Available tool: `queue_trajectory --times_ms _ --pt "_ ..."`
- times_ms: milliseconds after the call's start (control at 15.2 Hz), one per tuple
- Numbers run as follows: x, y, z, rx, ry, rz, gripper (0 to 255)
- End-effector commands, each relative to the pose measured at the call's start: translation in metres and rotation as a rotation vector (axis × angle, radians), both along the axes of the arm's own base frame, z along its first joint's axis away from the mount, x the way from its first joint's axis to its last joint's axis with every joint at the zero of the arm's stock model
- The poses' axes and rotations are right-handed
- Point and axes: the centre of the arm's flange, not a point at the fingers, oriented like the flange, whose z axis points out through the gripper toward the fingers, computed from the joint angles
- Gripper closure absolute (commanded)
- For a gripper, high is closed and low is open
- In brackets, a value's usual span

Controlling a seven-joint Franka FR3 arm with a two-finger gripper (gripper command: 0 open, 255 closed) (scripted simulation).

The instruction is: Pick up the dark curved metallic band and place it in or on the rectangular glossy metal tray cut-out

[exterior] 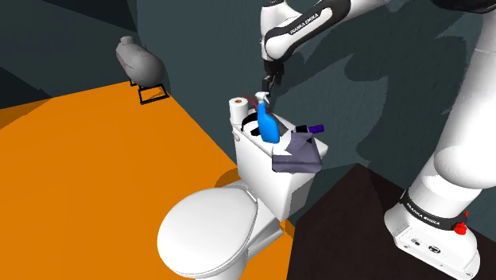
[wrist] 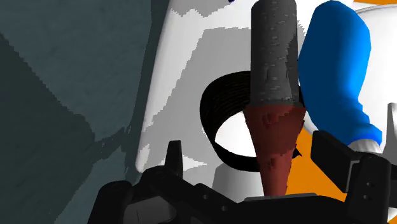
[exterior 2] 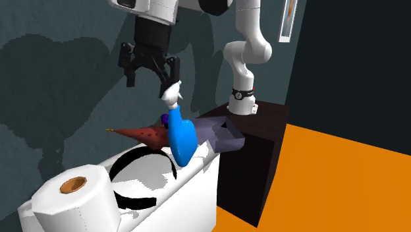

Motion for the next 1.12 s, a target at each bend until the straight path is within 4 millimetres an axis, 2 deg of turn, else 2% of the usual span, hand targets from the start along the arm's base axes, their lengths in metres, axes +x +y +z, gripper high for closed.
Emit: queue_trajectory --times_ms 0,462,528,1056 --pt "0.018 0.001 -0.058 -0.021 0.082 0.008 0" --pt "0.091 -0.001 -0.114 -0.082 0.080 0.039 0" --pt "0.096 -0.001 -0.118 -0.086 0.080 0.041 0" --pt "0.100 -0.012 -0.157 -0.086 0.080 0.041 0"
